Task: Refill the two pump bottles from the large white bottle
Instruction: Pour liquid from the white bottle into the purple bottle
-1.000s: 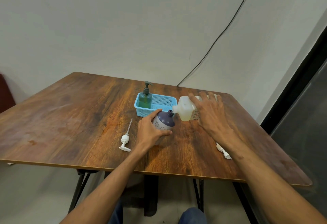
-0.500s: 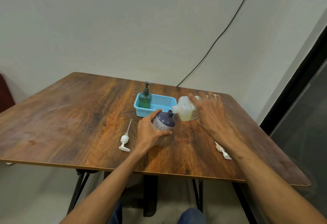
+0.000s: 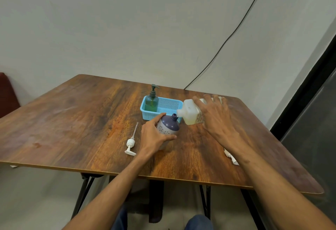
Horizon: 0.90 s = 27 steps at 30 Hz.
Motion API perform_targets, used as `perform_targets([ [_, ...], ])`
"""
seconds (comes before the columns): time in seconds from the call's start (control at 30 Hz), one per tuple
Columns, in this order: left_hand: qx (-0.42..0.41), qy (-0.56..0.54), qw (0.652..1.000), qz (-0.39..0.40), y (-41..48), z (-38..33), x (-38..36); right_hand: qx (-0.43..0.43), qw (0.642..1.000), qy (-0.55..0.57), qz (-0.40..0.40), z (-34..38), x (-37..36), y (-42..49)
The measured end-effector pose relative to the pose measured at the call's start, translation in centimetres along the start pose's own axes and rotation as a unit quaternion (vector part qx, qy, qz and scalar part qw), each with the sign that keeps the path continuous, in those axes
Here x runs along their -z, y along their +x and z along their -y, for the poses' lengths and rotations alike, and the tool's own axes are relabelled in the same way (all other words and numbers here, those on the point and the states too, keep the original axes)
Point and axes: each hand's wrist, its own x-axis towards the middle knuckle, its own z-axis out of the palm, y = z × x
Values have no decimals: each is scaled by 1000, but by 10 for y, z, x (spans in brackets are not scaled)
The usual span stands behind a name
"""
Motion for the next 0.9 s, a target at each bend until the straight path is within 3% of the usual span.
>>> perform_targets([
  [0.9, 4, 2, 1000, -14, -2, -4, 6, 6, 1000, -4, -5, 5, 1, 4],
])
